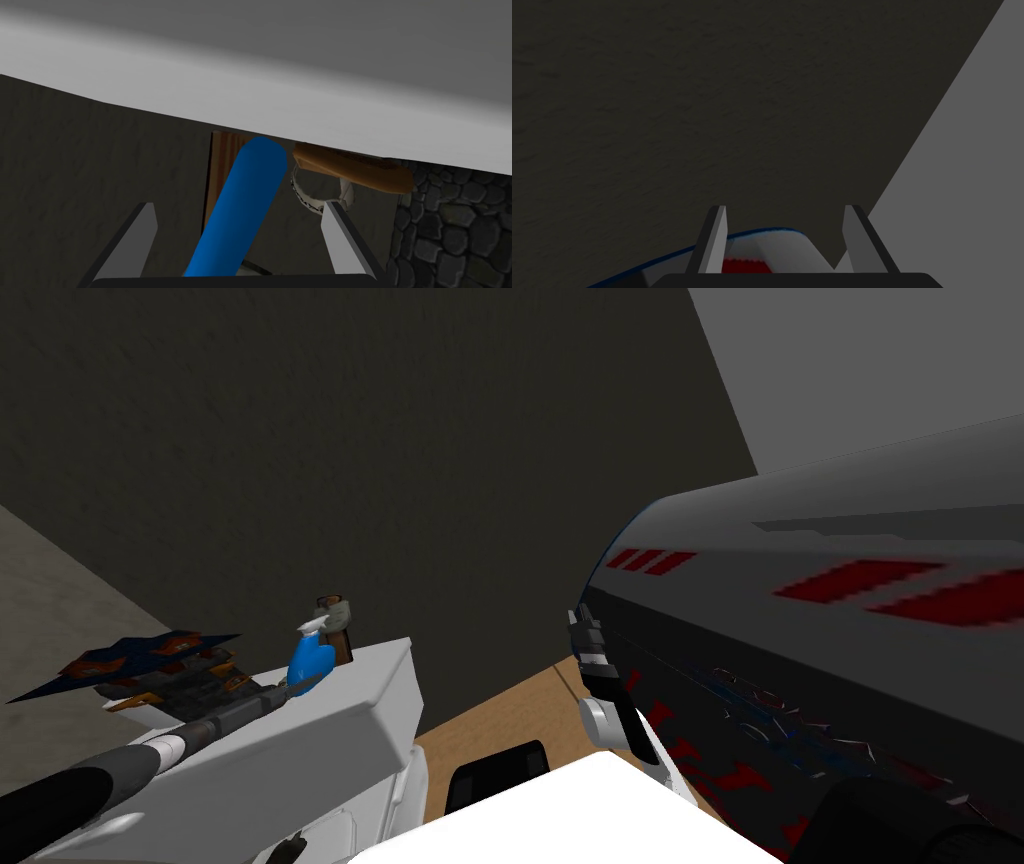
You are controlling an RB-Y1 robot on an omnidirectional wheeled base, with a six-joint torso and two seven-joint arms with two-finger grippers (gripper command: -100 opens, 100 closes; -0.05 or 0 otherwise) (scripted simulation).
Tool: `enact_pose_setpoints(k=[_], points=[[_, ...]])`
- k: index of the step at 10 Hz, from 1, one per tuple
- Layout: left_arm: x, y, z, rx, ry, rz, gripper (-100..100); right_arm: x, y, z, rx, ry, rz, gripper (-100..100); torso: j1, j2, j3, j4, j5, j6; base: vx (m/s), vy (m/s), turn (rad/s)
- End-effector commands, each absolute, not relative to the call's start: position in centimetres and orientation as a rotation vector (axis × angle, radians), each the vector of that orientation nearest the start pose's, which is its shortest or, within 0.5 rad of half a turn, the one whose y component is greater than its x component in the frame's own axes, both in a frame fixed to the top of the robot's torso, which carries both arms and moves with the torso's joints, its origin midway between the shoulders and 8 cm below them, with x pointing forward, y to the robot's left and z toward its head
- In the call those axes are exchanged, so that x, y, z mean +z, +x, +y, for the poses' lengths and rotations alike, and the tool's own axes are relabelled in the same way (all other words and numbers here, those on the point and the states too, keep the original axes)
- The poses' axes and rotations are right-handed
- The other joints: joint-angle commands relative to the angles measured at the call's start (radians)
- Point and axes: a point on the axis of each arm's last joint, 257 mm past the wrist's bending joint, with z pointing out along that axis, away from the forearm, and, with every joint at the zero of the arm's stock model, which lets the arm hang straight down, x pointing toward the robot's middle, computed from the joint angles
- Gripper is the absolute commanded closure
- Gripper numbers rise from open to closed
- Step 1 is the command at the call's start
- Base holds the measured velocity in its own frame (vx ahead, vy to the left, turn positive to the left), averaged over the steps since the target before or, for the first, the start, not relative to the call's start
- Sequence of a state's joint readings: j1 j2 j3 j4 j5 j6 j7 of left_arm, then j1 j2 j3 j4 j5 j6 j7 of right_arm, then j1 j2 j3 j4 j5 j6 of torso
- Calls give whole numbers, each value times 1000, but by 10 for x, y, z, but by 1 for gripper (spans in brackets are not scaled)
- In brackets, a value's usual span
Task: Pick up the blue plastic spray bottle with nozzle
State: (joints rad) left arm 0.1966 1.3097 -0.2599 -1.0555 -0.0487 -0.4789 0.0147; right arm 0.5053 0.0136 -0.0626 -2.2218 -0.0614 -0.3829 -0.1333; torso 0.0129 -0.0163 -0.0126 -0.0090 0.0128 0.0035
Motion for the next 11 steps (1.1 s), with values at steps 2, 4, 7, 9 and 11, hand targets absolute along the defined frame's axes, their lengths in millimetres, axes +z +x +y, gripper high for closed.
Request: enact_pose_setpoints(k=[2,4,7,9,11], points=[[-236,410,647,-111,-262,2010,-100,-27,365,-317,1351,903,626,0,1,-1,0,0,0,0,-6,-12,-1],[-231,413,661,-88,-252,2017,-100,-27,365,-317,1351,903,626,0,1,-1,0,0,0,0,-29,-37,59],[-210,430,674,-59,-226,1998,-100,-27,365,-317,1351,903,626,0,1,0,0,0,0,-1,-26,-34,31],[-192,437,681,-51,-204,1982,-100,-27,365,-317,1351,903,626,0,1,0,0,0,0,0,-17,-37,31],[-188,443,686,-26,-195,1985,-100,-27,365,-317,1351,903,626,0,1,1,1,1,-2,-2,-21,-35,28]])
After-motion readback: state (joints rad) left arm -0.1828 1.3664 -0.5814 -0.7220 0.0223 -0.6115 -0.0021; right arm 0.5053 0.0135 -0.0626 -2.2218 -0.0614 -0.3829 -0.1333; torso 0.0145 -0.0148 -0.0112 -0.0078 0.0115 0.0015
